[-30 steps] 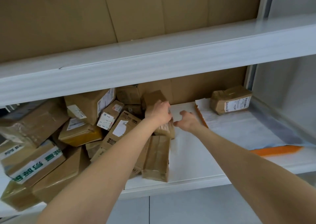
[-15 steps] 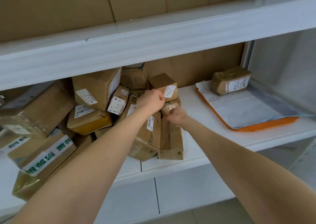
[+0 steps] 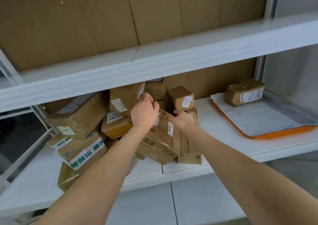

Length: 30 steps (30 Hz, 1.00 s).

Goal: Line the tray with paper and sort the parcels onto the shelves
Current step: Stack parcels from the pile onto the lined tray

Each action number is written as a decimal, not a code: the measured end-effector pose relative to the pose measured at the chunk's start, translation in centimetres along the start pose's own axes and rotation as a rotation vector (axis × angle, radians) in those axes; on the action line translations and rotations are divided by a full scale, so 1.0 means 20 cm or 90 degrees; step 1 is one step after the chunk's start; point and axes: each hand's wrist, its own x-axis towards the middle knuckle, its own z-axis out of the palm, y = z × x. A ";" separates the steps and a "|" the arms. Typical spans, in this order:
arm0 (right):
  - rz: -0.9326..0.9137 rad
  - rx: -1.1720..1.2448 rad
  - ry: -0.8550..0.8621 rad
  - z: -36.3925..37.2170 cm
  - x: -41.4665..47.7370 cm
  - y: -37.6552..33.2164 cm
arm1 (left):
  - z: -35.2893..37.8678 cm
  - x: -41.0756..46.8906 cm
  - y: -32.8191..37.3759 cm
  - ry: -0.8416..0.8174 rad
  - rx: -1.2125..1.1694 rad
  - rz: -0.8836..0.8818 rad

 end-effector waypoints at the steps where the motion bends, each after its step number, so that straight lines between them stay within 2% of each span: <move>1: -0.013 0.028 0.007 0.01 0.00 -0.07 | -0.04 0.01 -0.02 0.052 -0.023 0.002; 4: -0.041 0.122 0.018 0.05 -0.01 -0.26 | -0.15 0.05 -0.13 0.181 -0.075 -0.041; 7: -0.014 0.238 -0.002 0.13 -0.02 -0.43 | -0.23 0.07 -0.25 0.234 -0.100 -0.100; 9: 0.012 0.296 -0.015 0.19 -0.02 -0.52 | -0.28 0.12 -0.33 0.196 -0.119 -0.153; 12: 0.036 0.356 -0.022 0.26 -0.02 -0.60 | -0.30 0.24 -0.45 0.056 -0.111 -0.209; 16: 0.068 0.399 -0.006 0.30 0.01 -0.65 | -0.26 0.33 -0.48 -0.044 -0.281 -0.245; 20: 0.095 0.420 -0.008 0.30 0.03 -0.67 | -0.21 0.36 -0.44 -0.071 -0.318 -0.218; 24: 0.099 0.530 -0.028 0.30 0.05 -0.64 | -0.18 0.35 -0.38 -0.031 -0.316 -0.172; 30: 0.053 0.684 -0.016 0.24 0.05 -0.55 | -0.17 0.30 -0.29 0.065 -0.213 0.052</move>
